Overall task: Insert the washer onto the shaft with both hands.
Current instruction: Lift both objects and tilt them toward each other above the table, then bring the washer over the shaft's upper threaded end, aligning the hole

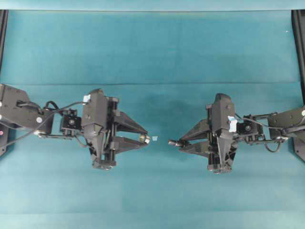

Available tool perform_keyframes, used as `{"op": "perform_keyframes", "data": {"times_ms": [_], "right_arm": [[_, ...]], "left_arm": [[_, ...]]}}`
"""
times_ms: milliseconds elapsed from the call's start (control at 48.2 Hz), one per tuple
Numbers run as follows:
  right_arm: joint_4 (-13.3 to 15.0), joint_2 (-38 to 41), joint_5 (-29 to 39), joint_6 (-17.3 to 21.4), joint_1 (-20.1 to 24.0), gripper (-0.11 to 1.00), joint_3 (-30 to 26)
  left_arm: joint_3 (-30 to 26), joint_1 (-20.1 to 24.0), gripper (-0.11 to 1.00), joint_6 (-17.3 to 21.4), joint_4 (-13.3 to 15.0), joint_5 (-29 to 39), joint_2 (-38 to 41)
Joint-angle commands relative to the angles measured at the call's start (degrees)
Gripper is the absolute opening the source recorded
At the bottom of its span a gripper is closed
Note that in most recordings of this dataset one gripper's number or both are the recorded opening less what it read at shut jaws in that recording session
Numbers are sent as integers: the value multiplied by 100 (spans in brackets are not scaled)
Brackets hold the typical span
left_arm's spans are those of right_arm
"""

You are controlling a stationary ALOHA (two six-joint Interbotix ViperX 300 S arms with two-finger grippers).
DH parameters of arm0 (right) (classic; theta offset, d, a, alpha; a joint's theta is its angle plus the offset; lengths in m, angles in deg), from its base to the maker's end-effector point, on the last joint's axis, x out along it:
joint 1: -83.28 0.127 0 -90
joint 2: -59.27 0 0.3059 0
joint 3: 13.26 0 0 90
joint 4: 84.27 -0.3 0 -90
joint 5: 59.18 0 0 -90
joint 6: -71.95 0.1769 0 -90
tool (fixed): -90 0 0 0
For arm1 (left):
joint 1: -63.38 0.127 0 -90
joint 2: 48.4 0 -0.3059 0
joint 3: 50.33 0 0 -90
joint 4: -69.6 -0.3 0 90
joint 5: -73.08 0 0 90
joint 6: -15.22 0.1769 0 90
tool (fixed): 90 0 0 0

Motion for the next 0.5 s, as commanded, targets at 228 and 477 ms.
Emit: {"op": "perform_keyframes", "data": {"times_ms": [228,477], "right_arm": [[9,229,-369,79,114,-1,-123],[9,475,-615,79,132,-1,-237]], "left_arm": [[-281,-53,35,-26,-9,-123,229],[-448,-97,35,-44,-9,-123,413]]}}
